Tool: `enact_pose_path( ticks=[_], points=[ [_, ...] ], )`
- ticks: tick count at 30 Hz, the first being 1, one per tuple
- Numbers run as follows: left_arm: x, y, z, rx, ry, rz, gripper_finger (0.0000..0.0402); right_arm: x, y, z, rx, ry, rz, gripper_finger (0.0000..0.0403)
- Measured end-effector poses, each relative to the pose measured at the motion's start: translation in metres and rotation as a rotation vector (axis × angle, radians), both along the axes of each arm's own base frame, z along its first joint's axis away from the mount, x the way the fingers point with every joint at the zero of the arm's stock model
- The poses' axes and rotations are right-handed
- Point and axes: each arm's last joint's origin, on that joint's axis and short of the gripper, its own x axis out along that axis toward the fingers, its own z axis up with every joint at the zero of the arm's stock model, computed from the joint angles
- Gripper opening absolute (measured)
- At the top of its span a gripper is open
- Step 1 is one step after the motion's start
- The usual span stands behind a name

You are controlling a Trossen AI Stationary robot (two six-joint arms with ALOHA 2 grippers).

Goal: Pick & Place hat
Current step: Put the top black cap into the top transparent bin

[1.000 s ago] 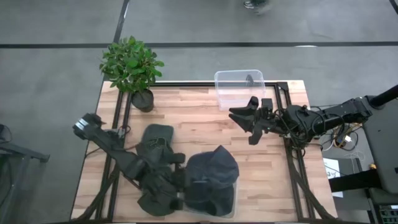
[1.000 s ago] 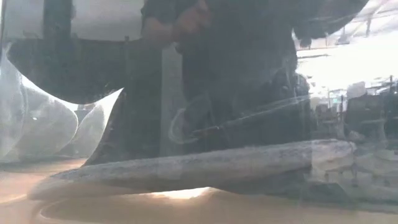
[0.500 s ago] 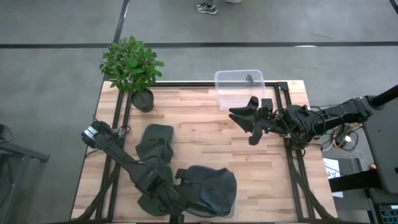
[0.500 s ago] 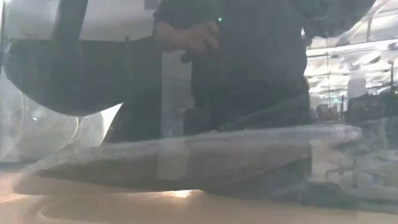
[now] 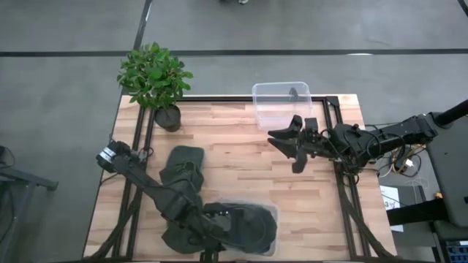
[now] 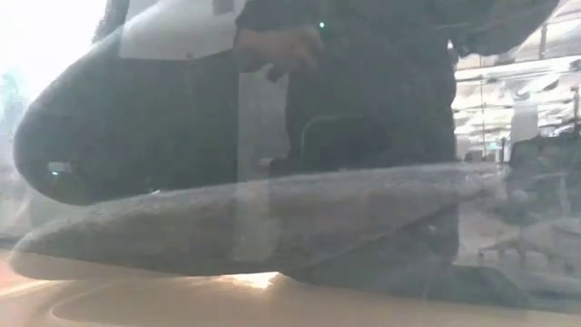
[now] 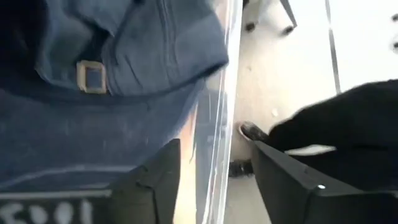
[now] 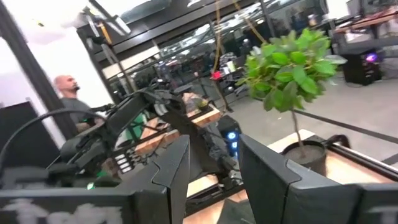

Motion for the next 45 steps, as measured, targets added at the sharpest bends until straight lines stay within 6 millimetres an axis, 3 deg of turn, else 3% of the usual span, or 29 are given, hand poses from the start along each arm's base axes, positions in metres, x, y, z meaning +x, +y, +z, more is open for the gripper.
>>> enact_pose_path(
  ticks=[9, 21, 31, 39, 45],
  points=[
    [-0.009, 0.012, 0.038, 0.1, -0.107, 0.084, 0.0212, 0.0, 0.005, 0.0, 0.069, -0.015, 0.137, 0.0127],
    [-0.073, 0.086, 0.079, 0.361, 0.008, 0.386, 0.0213, -0.004, 0.022, 0.001, 0.079, -0.014, 0.259, 0.0127],
    [-0.108, 0.122, 0.107, 0.386, -0.061, 0.539, 0.0213, -0.007, 0.032, 0.0, 0.096, -0.011, 0.303, 0.0127],
    [-0.124, 0.143, 0.108, 0.462, 0.014, 0.585, 0.0213, -0.007, 0.032, 0.0, 0.121, -0.01, 0.298, 0.0127],
    [-0.117, 0.156, 0.091, 0.529, 0.128, 0.536, 0.0213, -0.006, 0.03, -0.005, 0.163, 0.036, 0.247, 0.0127]
  ],
)
